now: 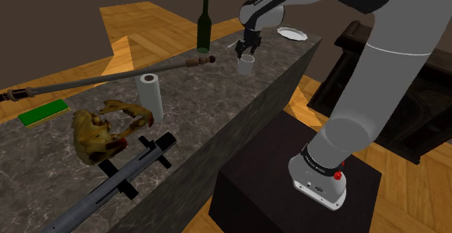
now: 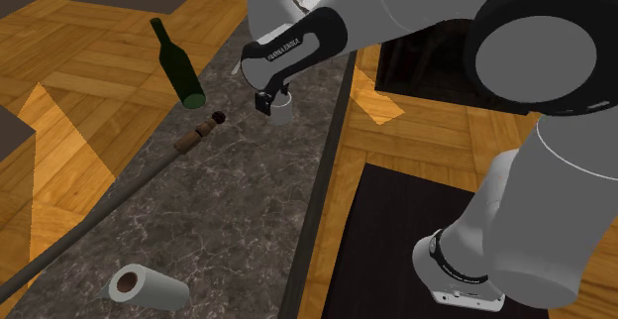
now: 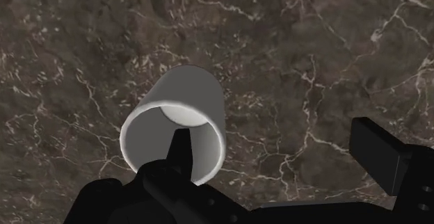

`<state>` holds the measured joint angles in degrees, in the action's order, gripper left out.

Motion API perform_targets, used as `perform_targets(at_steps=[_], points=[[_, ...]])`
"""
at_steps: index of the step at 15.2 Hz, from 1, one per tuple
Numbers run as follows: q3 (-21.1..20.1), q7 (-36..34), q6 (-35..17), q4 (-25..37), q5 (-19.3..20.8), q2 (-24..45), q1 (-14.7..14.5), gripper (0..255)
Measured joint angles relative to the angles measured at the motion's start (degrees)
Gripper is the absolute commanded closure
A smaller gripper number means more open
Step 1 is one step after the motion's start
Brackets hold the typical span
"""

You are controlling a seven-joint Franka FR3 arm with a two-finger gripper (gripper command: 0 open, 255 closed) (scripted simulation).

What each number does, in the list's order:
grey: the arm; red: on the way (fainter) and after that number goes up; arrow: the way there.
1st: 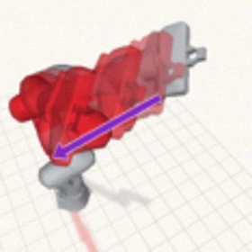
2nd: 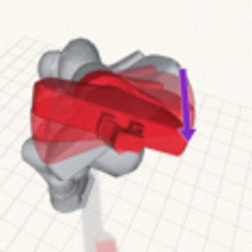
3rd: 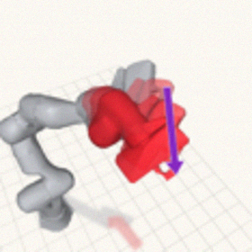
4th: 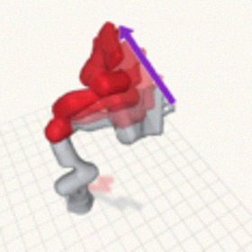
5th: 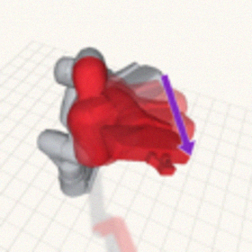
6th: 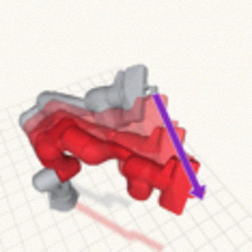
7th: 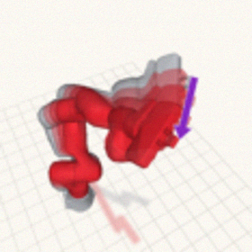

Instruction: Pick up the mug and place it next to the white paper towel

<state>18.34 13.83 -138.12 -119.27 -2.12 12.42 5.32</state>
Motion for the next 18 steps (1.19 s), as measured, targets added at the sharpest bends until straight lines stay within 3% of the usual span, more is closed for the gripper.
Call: perform_targets(at_steps=[6, 18], points=[[-1.28, 4.62, -1.86, 9.31, -4.70, 11.63, 3.59, 0], [-2.48, 5.82, -5.61, 10.55, -6.53, 16.70, 4.81, 0]])
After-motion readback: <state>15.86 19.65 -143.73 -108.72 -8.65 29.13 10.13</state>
